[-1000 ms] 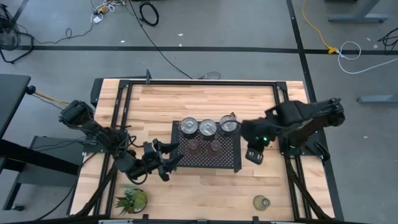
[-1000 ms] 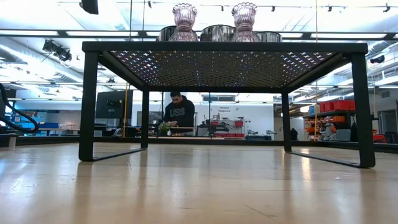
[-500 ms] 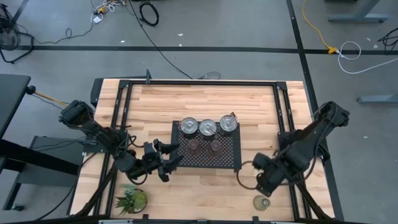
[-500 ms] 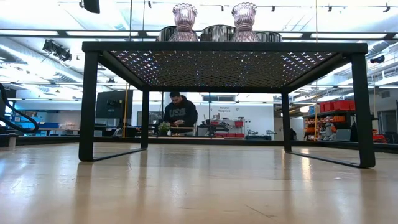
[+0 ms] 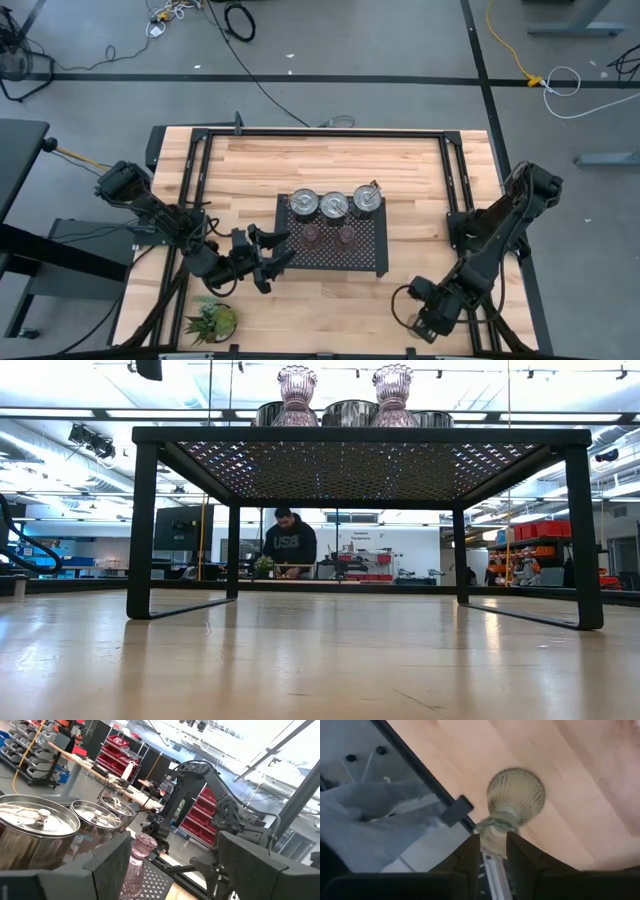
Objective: Pick & Place candle stick holders
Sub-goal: Put the green glass candle holder on the shelf aligned with the other glass candle holders
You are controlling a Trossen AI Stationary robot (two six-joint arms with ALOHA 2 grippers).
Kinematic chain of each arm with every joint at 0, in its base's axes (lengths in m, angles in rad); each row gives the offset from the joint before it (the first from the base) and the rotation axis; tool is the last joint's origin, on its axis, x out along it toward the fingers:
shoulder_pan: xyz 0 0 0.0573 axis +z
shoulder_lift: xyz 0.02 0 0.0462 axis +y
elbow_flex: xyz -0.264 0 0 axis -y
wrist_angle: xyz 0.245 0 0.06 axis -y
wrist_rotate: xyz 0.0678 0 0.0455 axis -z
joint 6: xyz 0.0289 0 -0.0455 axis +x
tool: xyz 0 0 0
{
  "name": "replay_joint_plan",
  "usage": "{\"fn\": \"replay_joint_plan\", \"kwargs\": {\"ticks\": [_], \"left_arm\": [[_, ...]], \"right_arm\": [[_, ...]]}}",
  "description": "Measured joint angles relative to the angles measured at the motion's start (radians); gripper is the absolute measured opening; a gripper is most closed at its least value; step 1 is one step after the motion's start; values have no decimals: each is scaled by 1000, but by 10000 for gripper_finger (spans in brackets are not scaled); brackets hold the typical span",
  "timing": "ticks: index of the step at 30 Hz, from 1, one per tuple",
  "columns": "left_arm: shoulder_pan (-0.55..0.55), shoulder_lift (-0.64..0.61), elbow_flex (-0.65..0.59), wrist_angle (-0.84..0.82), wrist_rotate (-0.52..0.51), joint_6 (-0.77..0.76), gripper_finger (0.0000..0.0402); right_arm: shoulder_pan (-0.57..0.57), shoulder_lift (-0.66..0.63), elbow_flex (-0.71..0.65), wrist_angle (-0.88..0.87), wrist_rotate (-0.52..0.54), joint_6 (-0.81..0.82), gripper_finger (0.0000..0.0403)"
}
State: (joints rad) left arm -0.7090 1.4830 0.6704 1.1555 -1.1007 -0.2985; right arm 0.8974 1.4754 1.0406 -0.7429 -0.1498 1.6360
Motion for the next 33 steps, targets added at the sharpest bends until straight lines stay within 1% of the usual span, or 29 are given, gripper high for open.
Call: {"fn": "replay_joint_plan", "kwargs": {"ticks": [6,10,13,20,26,30,33], "left_arm": [[0,0,0,0,0,-5,298],[0,0,0,0,0,-5,298],[0,0,0,0,-1,-5,298],[1,0,0,0,-3,-5,298],[1,0,0,0,-2,-5,298],[1,0,0,0,-2,-5,298],[1,0,0,0,-2,-5,298]], "right_arm": [[17,-2,-35,32,-12,51,95],[24,-2,-36,46,-25,53,95],[24,-2,-38,83,-14,49,95],[22,-5,-38,16,2,49,95],[38,-5,-38,17,-49,51,95],[52,-5,-38,17,-51,58,95],[52,-5,-38,18,-31,77,95]]}}
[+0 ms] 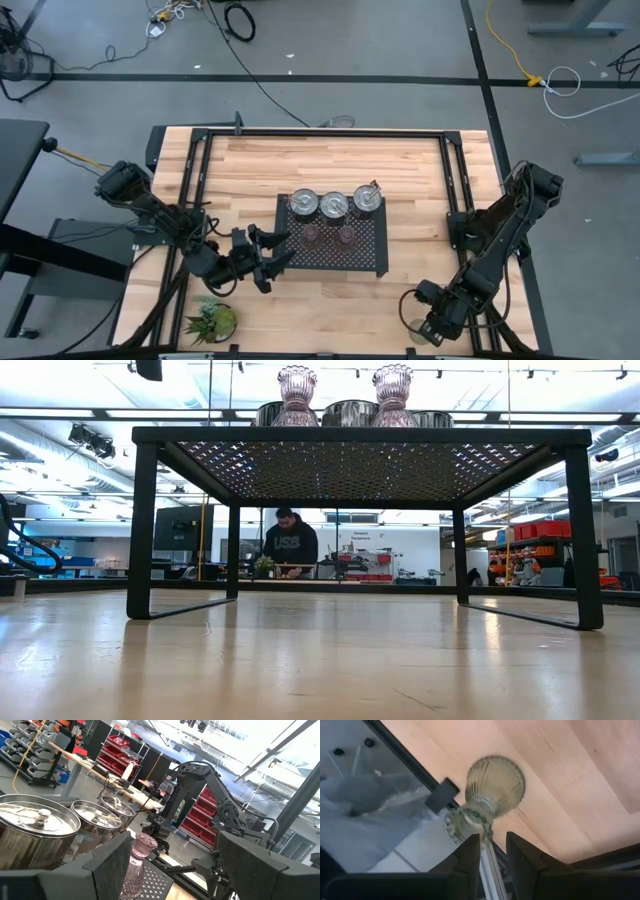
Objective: Pick & Place candle stick holders
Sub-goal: Put the green glass candle holder on the shelf aligned with the other glass candle holders
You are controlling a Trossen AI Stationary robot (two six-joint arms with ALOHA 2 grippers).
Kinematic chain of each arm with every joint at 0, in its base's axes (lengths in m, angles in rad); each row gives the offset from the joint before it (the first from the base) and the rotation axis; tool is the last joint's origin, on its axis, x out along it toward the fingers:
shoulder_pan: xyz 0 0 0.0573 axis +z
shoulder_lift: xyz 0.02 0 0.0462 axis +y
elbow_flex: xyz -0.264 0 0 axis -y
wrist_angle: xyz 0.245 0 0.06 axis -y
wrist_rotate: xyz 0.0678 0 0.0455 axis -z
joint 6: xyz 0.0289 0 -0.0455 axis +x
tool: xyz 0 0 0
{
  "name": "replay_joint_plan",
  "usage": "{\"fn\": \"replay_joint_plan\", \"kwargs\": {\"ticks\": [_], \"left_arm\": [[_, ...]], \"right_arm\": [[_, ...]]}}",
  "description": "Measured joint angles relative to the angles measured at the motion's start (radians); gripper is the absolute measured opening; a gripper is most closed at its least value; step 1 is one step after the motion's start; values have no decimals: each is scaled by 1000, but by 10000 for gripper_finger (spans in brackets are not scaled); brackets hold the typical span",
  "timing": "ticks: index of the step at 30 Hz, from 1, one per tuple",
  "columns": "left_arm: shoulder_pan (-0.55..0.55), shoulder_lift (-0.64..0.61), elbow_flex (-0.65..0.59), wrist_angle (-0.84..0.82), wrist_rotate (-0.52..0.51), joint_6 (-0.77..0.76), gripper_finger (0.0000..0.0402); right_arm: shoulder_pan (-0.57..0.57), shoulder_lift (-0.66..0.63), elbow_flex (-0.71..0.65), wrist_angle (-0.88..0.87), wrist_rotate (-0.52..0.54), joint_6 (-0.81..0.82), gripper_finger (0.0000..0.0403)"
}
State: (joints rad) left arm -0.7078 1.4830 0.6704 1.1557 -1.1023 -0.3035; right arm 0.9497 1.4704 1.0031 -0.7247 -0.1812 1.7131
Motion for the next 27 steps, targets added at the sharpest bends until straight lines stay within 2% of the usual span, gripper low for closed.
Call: {"fn": "replay_joint_plan", "kwargs": {"ticks": [27], "left_arm": [[0,0,0,-1,1,3,298]], "right_arm": [[1,18,-29,72,30,-2,95]]}}
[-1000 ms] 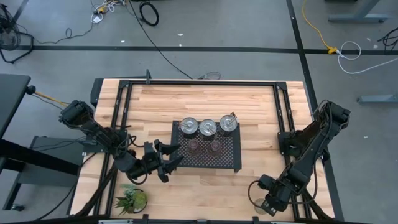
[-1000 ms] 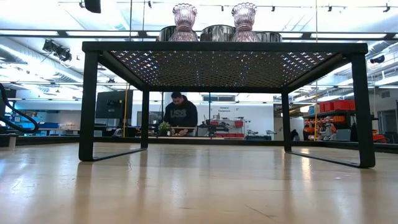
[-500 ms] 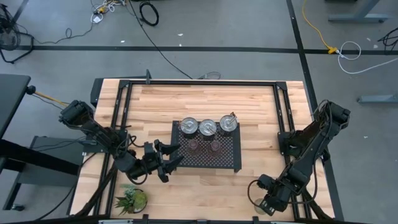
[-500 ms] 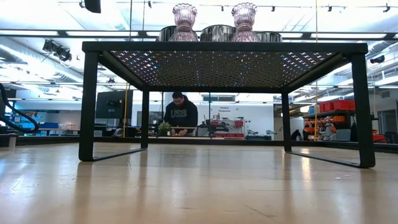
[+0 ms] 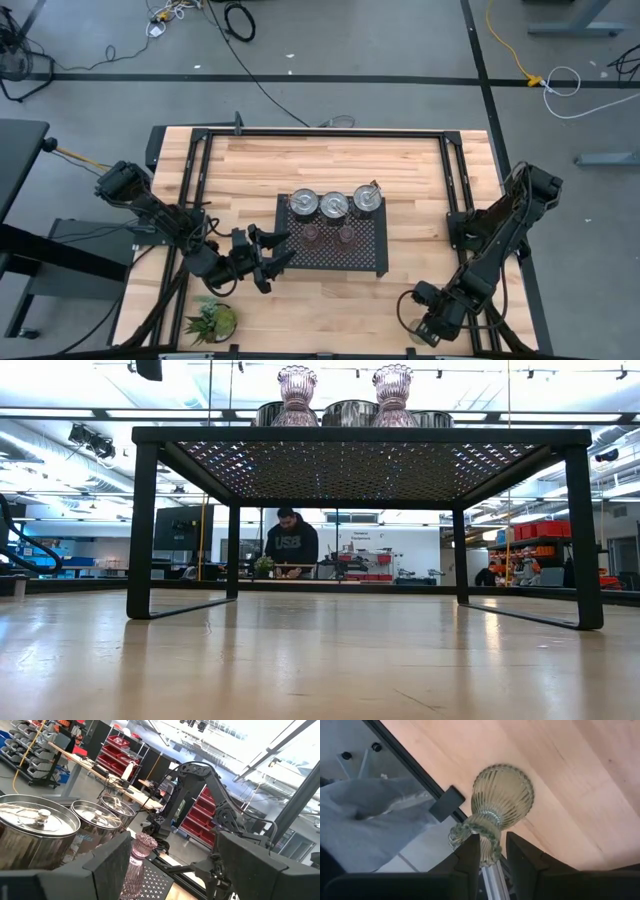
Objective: Pick & Place candle stick holders
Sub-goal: Put the green glass candle holder on the shelf aligned with the other glass candle holders
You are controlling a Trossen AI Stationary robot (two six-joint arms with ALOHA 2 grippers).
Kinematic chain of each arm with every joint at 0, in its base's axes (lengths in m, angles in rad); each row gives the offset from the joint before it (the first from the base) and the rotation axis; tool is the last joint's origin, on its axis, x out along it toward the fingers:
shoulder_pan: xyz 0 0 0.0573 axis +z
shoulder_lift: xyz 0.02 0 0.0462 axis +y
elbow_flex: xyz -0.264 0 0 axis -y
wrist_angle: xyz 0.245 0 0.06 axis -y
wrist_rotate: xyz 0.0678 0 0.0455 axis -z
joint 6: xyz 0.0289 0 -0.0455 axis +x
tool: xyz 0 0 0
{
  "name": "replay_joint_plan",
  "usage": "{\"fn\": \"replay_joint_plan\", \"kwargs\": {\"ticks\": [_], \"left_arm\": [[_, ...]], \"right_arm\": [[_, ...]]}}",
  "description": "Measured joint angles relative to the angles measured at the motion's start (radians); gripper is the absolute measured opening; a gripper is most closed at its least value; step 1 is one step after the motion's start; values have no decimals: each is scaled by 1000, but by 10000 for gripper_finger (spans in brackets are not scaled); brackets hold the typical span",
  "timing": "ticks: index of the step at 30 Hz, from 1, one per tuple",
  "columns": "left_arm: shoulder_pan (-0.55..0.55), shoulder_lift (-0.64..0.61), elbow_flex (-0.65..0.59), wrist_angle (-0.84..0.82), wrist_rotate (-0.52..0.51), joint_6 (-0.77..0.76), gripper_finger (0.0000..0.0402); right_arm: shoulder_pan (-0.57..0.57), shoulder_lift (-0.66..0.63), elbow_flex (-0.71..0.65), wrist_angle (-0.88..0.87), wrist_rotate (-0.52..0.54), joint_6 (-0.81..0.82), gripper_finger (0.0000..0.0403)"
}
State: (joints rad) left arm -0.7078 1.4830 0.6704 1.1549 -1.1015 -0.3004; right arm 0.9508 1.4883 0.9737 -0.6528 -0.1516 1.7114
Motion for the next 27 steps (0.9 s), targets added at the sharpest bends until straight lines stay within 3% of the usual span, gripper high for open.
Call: {"fn": "replay_joint_plan", "kwargs": {"ticks": [4,13,27], "left_arm": [[0,0,0,0,0,0,298],[0,0,0,0,0,0,298],[0,0,0,-1,0,-1,298]], "right_arm": [[0,0,0,-1,2,-3,85],[1,0,0,6,-24,-30,18],[-3,-4,-48,79,-62,-27,4]]}}
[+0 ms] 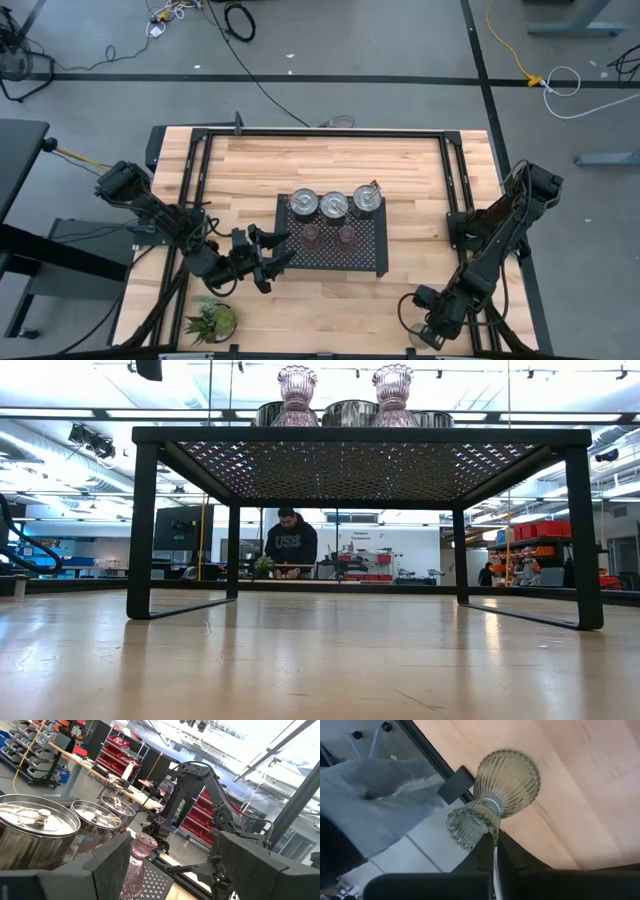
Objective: Pick & Place candle stick holders
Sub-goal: Put the green glass candle holder on the shelf aligned with the other glass candle holders
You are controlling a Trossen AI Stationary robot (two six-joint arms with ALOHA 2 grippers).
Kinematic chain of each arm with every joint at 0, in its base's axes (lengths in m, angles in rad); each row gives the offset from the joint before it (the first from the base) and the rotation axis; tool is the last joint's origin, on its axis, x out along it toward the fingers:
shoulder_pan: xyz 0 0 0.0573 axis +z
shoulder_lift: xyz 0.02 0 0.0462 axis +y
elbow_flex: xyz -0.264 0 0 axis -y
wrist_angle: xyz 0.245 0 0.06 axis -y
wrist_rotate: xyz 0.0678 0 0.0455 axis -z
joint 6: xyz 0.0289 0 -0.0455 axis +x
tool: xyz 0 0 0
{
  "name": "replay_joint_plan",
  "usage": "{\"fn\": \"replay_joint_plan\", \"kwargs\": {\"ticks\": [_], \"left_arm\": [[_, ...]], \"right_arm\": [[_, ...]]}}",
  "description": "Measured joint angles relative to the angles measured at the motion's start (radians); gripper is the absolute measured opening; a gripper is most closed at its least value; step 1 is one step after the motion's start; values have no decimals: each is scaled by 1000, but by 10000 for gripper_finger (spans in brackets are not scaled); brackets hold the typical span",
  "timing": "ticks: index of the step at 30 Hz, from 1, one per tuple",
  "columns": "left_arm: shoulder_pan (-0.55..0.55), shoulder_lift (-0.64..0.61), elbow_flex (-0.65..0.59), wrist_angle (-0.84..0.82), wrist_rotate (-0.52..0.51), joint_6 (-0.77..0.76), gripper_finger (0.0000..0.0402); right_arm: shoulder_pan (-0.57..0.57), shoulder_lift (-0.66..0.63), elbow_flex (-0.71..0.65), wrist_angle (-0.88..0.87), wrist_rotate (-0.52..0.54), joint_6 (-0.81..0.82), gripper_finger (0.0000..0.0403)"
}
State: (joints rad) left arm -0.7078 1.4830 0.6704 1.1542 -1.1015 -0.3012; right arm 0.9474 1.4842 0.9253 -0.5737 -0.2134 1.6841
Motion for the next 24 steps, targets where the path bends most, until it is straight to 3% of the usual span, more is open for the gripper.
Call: {"fn": "replay_joint_plan", "kwargs": {"ticks": [10,16,24], "left_arm": [[0,0,0,0,0,0,298],[0,0,0,0,0,-2,298],[0,0,0,0,0,-1,298]], "right_arm": [[-56,-24,-2,-102,9,-62,2],[-92,-151,-11,-246,110,-70,2],[-123,-305,-7,-333,106,-78,0]]}}
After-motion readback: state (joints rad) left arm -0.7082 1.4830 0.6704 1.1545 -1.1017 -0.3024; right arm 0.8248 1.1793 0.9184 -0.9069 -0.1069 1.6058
